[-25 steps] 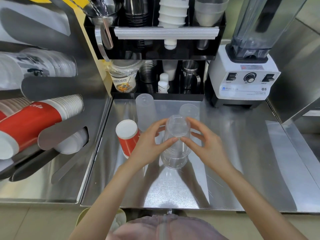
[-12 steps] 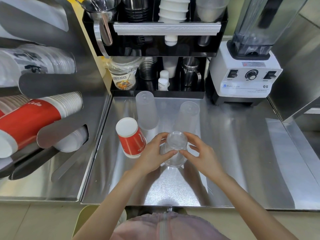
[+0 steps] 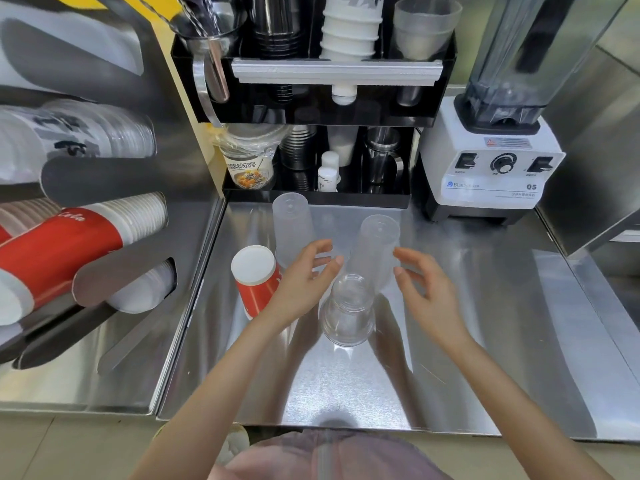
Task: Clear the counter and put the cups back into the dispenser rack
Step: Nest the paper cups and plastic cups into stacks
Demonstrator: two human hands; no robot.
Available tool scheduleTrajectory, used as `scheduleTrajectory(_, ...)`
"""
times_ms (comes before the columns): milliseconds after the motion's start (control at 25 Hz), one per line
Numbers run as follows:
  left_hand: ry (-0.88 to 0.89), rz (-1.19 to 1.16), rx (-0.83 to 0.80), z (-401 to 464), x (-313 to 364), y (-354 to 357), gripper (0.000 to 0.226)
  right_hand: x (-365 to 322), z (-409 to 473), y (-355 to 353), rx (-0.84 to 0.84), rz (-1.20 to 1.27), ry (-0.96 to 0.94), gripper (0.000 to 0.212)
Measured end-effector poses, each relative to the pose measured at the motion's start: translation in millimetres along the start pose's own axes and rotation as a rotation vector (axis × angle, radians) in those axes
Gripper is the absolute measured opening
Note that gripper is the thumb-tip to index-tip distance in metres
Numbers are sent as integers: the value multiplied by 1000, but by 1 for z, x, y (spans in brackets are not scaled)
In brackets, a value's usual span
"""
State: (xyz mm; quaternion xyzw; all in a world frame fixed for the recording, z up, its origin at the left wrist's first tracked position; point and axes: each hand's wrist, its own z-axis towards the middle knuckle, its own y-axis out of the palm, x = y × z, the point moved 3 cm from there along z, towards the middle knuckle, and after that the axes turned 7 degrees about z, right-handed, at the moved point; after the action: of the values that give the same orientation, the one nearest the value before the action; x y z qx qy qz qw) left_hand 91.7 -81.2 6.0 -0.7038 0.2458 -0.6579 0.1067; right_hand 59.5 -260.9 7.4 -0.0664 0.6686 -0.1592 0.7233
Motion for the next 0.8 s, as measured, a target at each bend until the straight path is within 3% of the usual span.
scheduleTrajectory(120, -17, 56, -22, 26, 6, 1, 43, 6, 25, -4, 10, -61, 40, 38)
scheduleTrajectory(360, 5, 278, -183, 69, -2, 24, 62, 21, 59, 1, -192, -209, 170, 67)
scheduleTrajectory(520, 0, 367, -295, 81, -12, 35, 71, 15, 67, 4, -240, -185, 141, 63)
scheduleTrajectory(800, 42, 331, -277, 85, -7, 33, 60, -3, 74, 3, -245, -189, 78, 58)
